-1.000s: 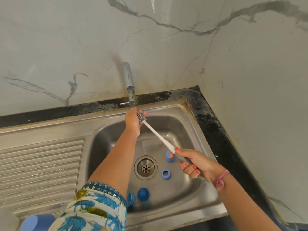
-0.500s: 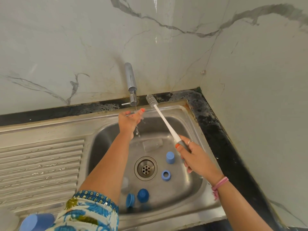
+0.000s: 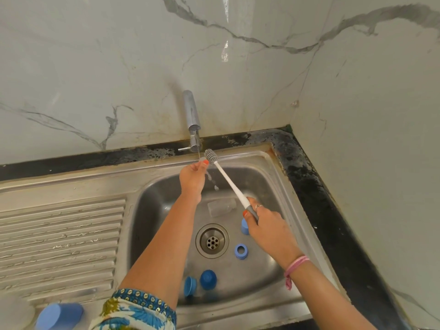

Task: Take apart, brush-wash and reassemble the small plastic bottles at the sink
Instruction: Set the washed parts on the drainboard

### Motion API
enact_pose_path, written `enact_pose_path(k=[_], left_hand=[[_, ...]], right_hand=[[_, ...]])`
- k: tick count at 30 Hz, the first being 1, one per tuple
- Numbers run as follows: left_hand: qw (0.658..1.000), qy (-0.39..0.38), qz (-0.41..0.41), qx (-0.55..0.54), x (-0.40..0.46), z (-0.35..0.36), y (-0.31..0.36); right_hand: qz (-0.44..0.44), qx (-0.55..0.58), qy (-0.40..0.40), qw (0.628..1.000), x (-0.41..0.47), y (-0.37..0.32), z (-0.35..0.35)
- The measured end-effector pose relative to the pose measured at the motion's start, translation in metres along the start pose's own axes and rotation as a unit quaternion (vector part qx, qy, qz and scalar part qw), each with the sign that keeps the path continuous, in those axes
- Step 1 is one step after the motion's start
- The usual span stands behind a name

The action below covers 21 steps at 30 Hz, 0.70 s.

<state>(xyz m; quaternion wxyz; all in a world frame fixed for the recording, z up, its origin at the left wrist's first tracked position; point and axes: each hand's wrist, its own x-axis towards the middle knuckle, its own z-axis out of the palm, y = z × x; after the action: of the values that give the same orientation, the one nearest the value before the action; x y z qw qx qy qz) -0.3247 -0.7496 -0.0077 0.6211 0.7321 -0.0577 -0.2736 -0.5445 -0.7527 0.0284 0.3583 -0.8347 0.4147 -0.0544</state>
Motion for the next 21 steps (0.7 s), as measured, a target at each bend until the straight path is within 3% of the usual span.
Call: enact_pose_path(k=[4, 7, 15, 21], left_hand=[[0.994, 0.089, -0.06, -0.005, 0.008, 0.0, 0.004], [0.987, 0.146, -0.062, -0.016, 0.011, -0.003, 0.001], [0.968, 0.074, 0.106, 0.215, 0.007, -0.005, -0.007], [0.964, 0.094, 0.129, 0.213, 0.009, -0.009, 0.002]], right_hand=[[-0.03, -0.081, 0.008, 0.996, -0.013, -0.008, 0.006], [-0.053, -0.129, 0.013, 0.99, -0.029, -0.012, 0.016], [-0.033, -0.141, 0.032, 0.989, -0.004, -0.015, 0.007], [-0.062, -0.17, 0.038, 0.983, -0.021, -0.021, 0.007]])
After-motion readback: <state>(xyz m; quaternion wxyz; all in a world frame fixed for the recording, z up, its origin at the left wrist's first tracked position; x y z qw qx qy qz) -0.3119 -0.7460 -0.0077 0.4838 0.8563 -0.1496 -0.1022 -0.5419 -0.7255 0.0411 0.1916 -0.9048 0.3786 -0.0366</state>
